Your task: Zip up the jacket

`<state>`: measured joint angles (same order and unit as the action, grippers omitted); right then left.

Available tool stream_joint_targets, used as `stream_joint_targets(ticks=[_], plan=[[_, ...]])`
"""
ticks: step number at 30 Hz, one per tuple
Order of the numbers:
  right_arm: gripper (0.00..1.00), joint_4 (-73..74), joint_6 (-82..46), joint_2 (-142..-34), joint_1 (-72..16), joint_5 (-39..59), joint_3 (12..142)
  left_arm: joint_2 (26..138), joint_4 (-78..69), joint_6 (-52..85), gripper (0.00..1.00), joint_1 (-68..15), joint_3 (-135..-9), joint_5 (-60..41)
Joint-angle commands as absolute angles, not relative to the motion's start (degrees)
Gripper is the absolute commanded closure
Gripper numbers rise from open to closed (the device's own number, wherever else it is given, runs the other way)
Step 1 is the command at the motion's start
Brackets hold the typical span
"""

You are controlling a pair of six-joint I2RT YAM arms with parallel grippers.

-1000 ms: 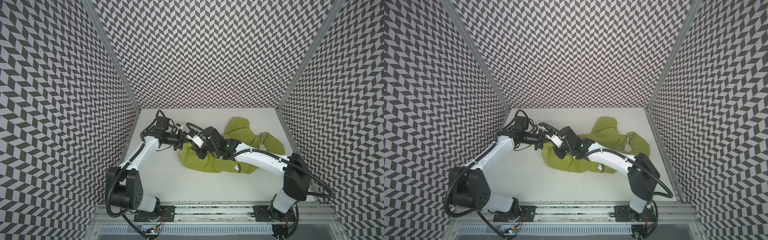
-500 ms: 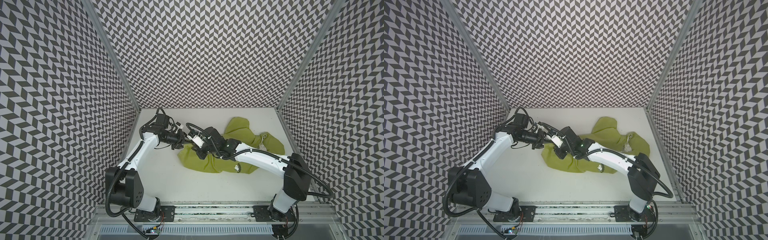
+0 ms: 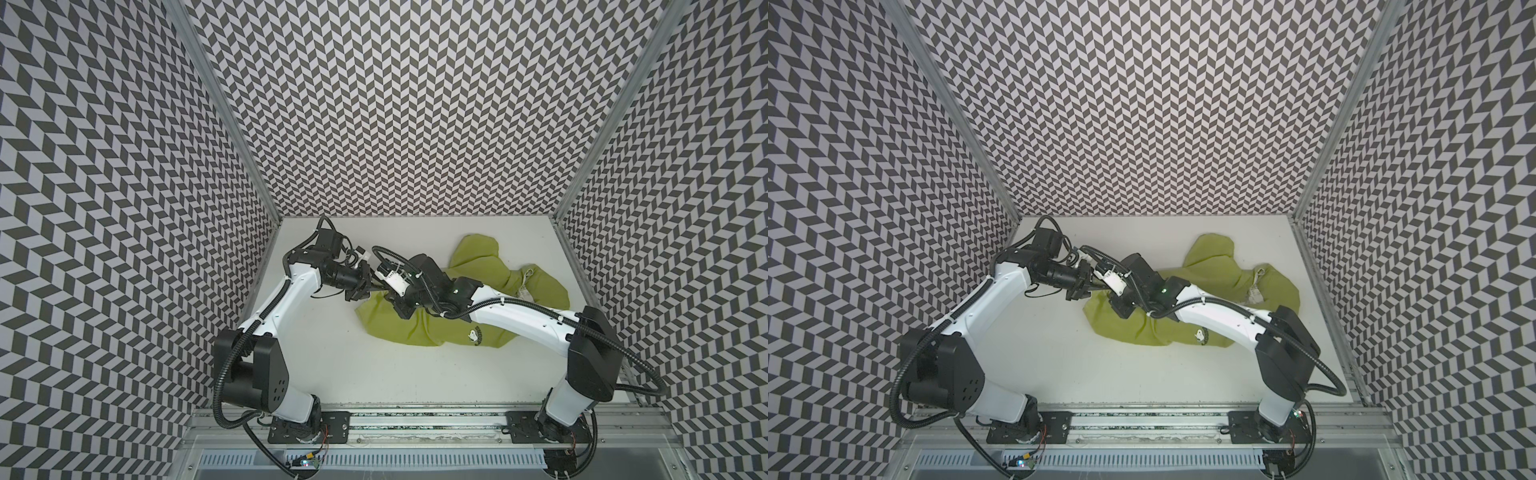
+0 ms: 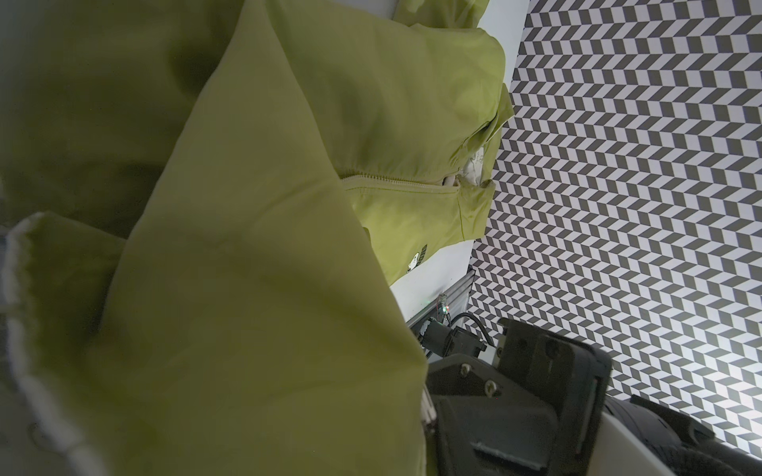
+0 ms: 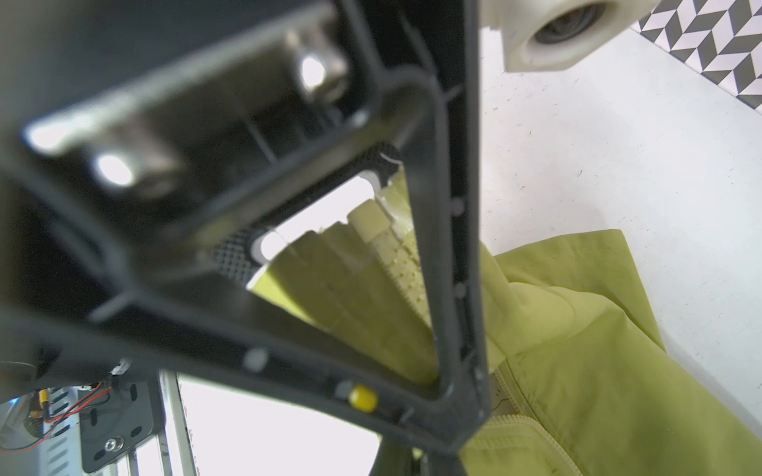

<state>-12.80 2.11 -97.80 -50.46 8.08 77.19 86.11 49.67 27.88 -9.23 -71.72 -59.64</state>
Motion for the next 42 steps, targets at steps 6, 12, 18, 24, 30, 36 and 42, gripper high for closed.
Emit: stream_joint_targets(ticks=[6,12,18,24,30,36,42], plan=[[0.89,-13.1,1.6,-92.3,-50.2,6.4,76.3,84.6,41.8,29.9,1.0,-9.9,-69.5,-62.3],[0.5,-10.0,-9.8,-83.8,-41.3,14.9,70.1,83.0,35.3,31.9,1.0,-9.0,-66.4,-67.7],[0.58,-11.4,-35.7,-87.6,-26.5,40.3,74.0,81.0,27.1,34.7,1.0,-8.9,-64.6,-72.6],[0.61,12.3,-59.8,-93.1,-26.2,51.6,71.1,80.2,21.4,36.5,1.0,-9.0,-64.7,-76.0],[0.61,23.2,-71.7,-95.0,-27.0,51.9,69.5,80.2,17.1,37.7,1.0,-9.0,-64.7,-76.2],[0.6,36.2,-83.2,-96.3,-27.6,51.3,65.7,80.9,9.2,41.9,1.0,-9.3,-64.4,-75.9],[0.6,41.4,-88.2,-97.6,-28.8,50.3,64.5,81.7,4.0,45.0,1.0,-9.6,-64.6,-76.1]])
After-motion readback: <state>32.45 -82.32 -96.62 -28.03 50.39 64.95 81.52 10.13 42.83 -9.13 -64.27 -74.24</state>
